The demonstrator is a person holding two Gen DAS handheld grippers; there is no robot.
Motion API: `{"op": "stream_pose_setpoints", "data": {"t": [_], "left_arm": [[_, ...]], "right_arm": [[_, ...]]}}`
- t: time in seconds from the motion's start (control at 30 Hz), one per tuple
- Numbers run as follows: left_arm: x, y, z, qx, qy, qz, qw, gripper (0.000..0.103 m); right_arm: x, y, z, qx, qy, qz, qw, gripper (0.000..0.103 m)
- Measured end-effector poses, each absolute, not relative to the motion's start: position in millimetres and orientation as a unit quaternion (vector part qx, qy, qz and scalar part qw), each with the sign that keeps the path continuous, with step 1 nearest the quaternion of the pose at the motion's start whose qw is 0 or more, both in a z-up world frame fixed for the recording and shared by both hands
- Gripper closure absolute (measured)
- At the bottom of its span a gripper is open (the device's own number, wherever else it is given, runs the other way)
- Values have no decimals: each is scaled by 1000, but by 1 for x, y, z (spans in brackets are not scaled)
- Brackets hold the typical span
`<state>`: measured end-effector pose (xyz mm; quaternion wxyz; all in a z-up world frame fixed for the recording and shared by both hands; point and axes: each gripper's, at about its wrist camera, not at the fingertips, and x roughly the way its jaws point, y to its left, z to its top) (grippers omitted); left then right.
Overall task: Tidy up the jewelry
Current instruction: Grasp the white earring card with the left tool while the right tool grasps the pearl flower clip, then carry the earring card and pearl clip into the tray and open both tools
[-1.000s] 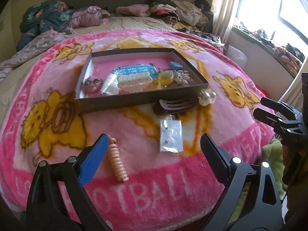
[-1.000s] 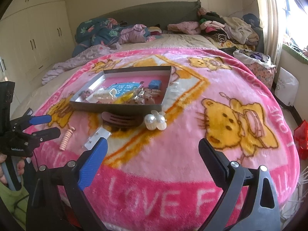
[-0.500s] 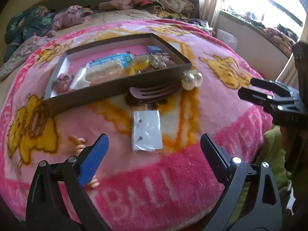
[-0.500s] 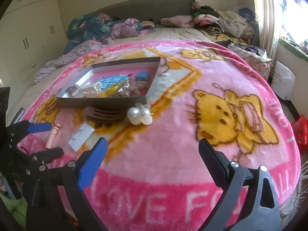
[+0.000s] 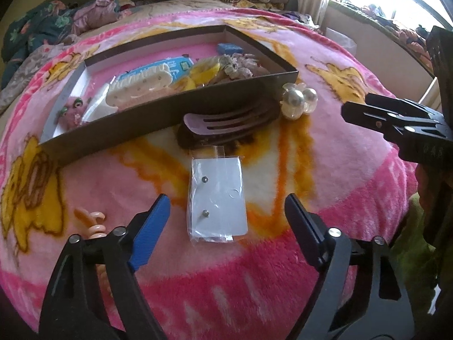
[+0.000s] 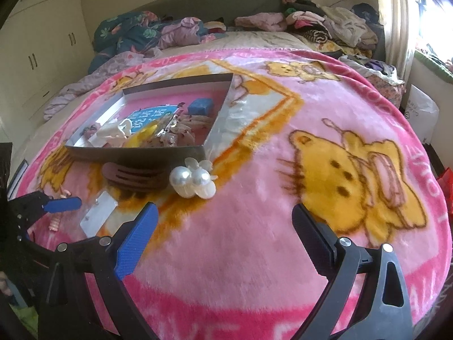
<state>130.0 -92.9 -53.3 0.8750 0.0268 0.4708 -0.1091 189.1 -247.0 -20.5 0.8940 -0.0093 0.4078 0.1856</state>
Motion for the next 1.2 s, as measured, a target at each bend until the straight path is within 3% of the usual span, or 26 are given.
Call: {"op": "stream_pose_setpoints", "data": {"t": [0.17, 0.4, 0.5, 0.57, 0.73, 0.83, 1.2], "left_arm": [[135, -96, -61, 28, 482, -113, 868, 40], [137, -100, -67, 42, 488, -116, 864, 49], [138, -99, -67, 45, 489, -114, 863, 56], [139, -99, -67, 43, 489, -116, 863, 67], [137, -100, -65, 45, 487, -121, 864, 68], [135, -98, -61, 38, 484, -126, 865, 68], [128, -84, -41, 13, 465, -124, 876, 68]], "right_arm": [[204, -232, -25, -17, 410, 198, 890, 10], [224, -215, -38, -20, 423, 209, 881, 22], [229, -213, -40, -13, 427, 212, 879, 26], [231, -212, -42, -11, 430, 213, 877, 31], [235, -208, -46, -14, 436, 214, 874, 42], [236, -208, -47, -11, 434, 220, 874, 54], [221, -216, -39, -8, 426, 219, 878, 54]]}}
